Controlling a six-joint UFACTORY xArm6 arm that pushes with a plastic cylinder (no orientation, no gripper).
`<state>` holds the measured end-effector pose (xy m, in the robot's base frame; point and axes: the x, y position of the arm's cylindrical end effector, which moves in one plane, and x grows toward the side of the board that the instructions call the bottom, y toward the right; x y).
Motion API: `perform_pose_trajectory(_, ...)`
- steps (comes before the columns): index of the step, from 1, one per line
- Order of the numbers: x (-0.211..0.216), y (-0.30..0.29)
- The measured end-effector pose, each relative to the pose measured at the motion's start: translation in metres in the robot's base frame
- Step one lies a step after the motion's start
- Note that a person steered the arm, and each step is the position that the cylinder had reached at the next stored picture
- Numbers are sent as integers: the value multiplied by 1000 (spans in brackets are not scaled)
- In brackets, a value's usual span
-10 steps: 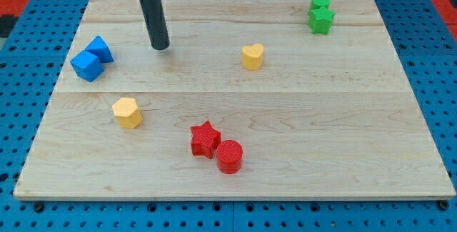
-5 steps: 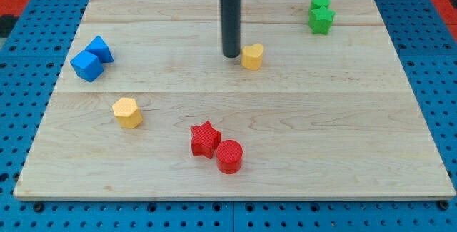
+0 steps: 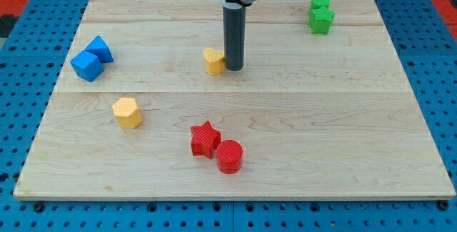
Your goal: Push the yellow heart into the yellow hexagon
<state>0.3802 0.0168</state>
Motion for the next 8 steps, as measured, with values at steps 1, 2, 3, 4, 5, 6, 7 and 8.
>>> perform_pose_trajectory(1, -21, -16)
perform_pose_trajectory(2, 10, -83)
perform_pose_trajectory(3, 54, -141)
perform_pose_trajectory(4, 94, -178)
perform_pose_trajectory(5, 117, -176)
perform_pose_trajectory(6, 118, -177)
perform_pose_trajectory(7, 127, -188)
perform_pose_trajectory(8, 130, -187)
